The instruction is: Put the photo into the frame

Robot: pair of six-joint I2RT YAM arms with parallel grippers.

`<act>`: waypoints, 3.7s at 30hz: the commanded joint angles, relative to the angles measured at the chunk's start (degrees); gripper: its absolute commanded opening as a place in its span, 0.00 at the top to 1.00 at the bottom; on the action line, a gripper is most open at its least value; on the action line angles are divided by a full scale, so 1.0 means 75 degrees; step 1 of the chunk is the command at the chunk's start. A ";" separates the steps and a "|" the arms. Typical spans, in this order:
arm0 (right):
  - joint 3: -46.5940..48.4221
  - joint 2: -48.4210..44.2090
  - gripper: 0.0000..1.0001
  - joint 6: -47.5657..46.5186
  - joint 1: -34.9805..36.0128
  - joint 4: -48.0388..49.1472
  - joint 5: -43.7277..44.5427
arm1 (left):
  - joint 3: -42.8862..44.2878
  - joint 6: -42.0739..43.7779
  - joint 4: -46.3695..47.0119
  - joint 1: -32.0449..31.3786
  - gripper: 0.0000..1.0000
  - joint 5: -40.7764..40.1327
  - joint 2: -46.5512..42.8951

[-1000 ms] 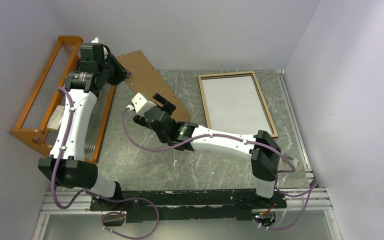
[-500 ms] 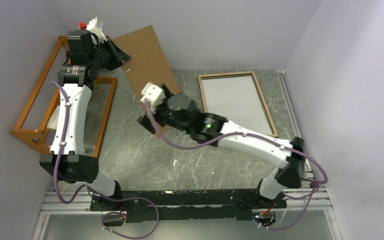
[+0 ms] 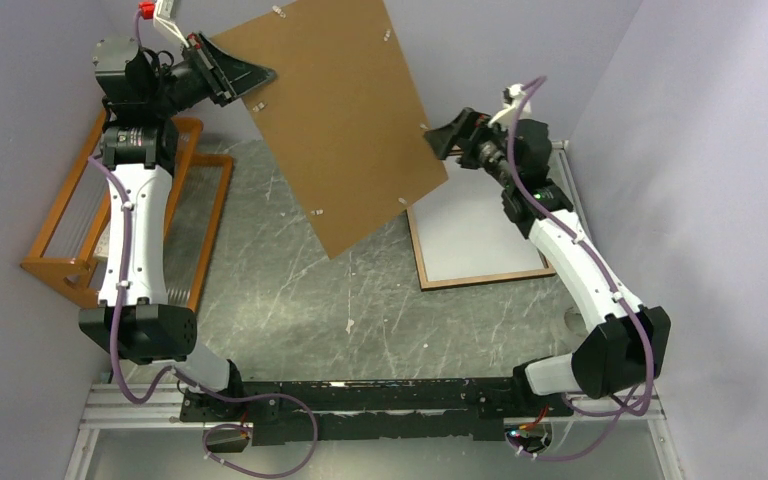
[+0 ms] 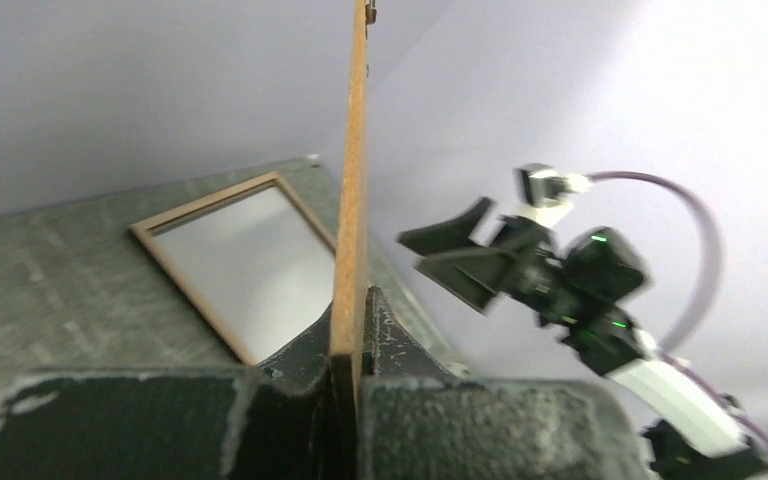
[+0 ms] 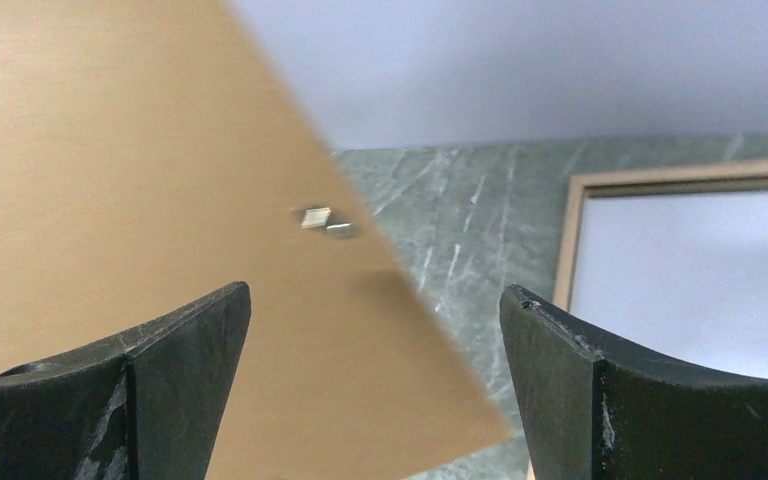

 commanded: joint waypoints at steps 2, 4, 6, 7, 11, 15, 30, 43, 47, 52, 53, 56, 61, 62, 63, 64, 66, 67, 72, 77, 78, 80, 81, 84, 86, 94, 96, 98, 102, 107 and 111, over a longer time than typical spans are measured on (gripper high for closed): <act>-0.0328 -0.0502 0.01 0.1309 -0.0975 0.1310 -0.2158 | 0.0023 -0.2721 0.2782 0.0054 0.98 0.1294 0.0235; -0.0262 -0.0373 0.01 0.1426 -0.1128 0.1576 -0.2831 | -0.0143 -0.3324 0.3387 0.0057 0.98 0.1422 0.0339; -0.0144 -0.0242 0.01 0.1541 -0.1199 0.1814 -0.3398 | -0.0241 -0.3649 0.3643 0.0054 0.97 0.1509 0.0403; -0.0138 -0.0209 0.01 0.1645 -0.1220 0.2011 -0.3629 | -0.0245 -0.3698 0.3635 0.0054 0.98 0.1549 0.0426; -0.0114 -0.0056 0.01 0.2148 -0.1369 0.2772 -0.4457 | -0.0240 -0.3668 0.3436 0.0054 0.97 0.1726 0.0438; 0.0186 0.0356 0.01 0.2621 -0.1463 0.3475 -0.5509 | -0.0221 -0.3666 0.3277 0.0060 0.97 0.2009 0.0428; 0.0711 0.1345 0.34 0.4969 -0.1457 0.5970 -0.6623 | -0.0603 -0.4556 0.4436 0.0060 0.97 0.2570 0.0395; 0.0558 0.1771 0.74 0.7226 -0.0931 0.8308 -0.6685 | -0.0878 -0.4630 0.4729 0.0053 0.97 0.2366 0.0474; 0.0627 0.1866 0.97 0.7229 -0.0832 0.8280 -0.6738 | -0.0897 -0.4237 0.4304 0.0048 0.97 0.2285 0.0448; 0.0598 0.1750 1.00 0.6723 -0.0797 0.7654 -0.6560 | -0.0851 -0.3597 0.3546 0.0047 0.95 0.2142 0.0415; 0.0552 0.1742 1.00 0.6717 -0.0789 0.7613 -0.6457 | -0.0841 -0.3397 0.3291 0.0052 0.92 0.2075 0.0397; 0.0338 0.1717 1.00 0.7009 -0.0793 0.7881 -0.6170 | -0.0804 -0.2469 0.2317 0.0054 0.65 0.1750 0.0316; -0.0119 0.1692 1.00 0.7742 -0.0776 0.8897 -0.6013 | -0.1282 -0.1375 0.2513 0.0060 0.15 0.1100 0.0010; -0.0189 0.1705 1.00 0.7969 -0.0763 0.9135 -0.5996 | -0.1244 -0.1276 0.2633 0.0093 0.10 0.1090 0.0053; -0.0235 0.1751 1.00 0.8221 -0.0764 0.9441 -0.5974 | -0.1019 -0.1088 0.2470 0.0107 0.07 0.1131 0.0167; -0.0264 0.1780 1.00 0.8427 -0.0756 0.9692 -0.5969 | -0.0764 -0.0819 0.2347 0.0112 0.07 0.1257 0.0283; -0.0339 0.1790 1.00 0.8702 -0.0752 1.0007 -0.5917 | -0.0445 -0.0205 0.1944 0.0113 0.07 0.1254 0.0405; -0.0401 0.1758 1.00 0.8726 -0.0745 0.9981 -0.5867 | -0.0445 0.0134 0.1705 0.0123 0.06 0.1160 0.0385; -0.0627 0.1397 1.00 0.8124 -0.0700 0.8821 -0.5752 | -0.0511 0.1568 0.0718 0.0142 0.06 0.1001 0.0180; -0.0949 0.1275 1.00 0.8193 -0.0694 0.8130 -0.5378 | -0.0241 0.2995 -0.1131 0.0210 0.06 0.0249 0.0062; -0.1024 0.1288 1.00 0.8326 -0.0694 0.8131 -0.5291 | -0.0205 0.3184 -0.1424 0.0231 0.06 0.0179 0.0067; -0.1232 0.1274 1.00 0.8488 -0.0694 0.8183 -0.5154 | -0.0182 0.3185 -0.1821 0.0296 0.06 0.0050 0.0118; -0.1367 0.1223 1.00 0.8506 -0.0694 0.8164 -0.5095 | -0.0201 0.3092 -0.1942 0.0355 0.06 0.0139 0.0170; -0.1685 0.1030 1.00 0.8280 -0.0696 0.7859 -0.5011 | -0.0219 0.3151 -0.2545 0.0445 0.09 0.0169 0.0305; -0.1780 0.0935 1.00 0.8128 -0.0714 0.7674 -0.5008 | -0.0356 0.3334 -0.2844 0.0524 0.09 -0.0130 0.0260; -0.1891 0.0803 1.00 0.7466 -0.0720 0.7027 -0.4938 | -0.0333 0.3497 -0.3192 0.1145 0.08 -0.0926 0.0243; -0.1923 0.0857 1.00 0.7433 -0.0695 0.7134 -0.5055 | -0.0165 0.3445 -0.3040 0.1156 0.08 -0.0821 0.0309; -0.1924 0.0885 1.00 0.7203 -0.0637 0.6927 -0.5205 | -0.0138 0.3311 -0.2590 0.1156 0.08 -0.0671 0.0322; -0.1924 0.0902 1.00 0.6687 -0.0354 0.6530 -0.5484 | -0.0320 0.2982 -0.1409 0.1150 0.07 -0.0173 0.0324; -0.1917 0.0994 1.00 0.6494 0.0006 0.6433 -0.5595 | -0.0196 0.3313 -0.1212 0.1081 0.06 -0.0182 0.0624; -0.1767 0.1171 1.00 0.6438 0.0305 0.6454 -0.5707 | -0.0163 0.4086 -0.1630 0.0907 0.06 0.0159 0.0903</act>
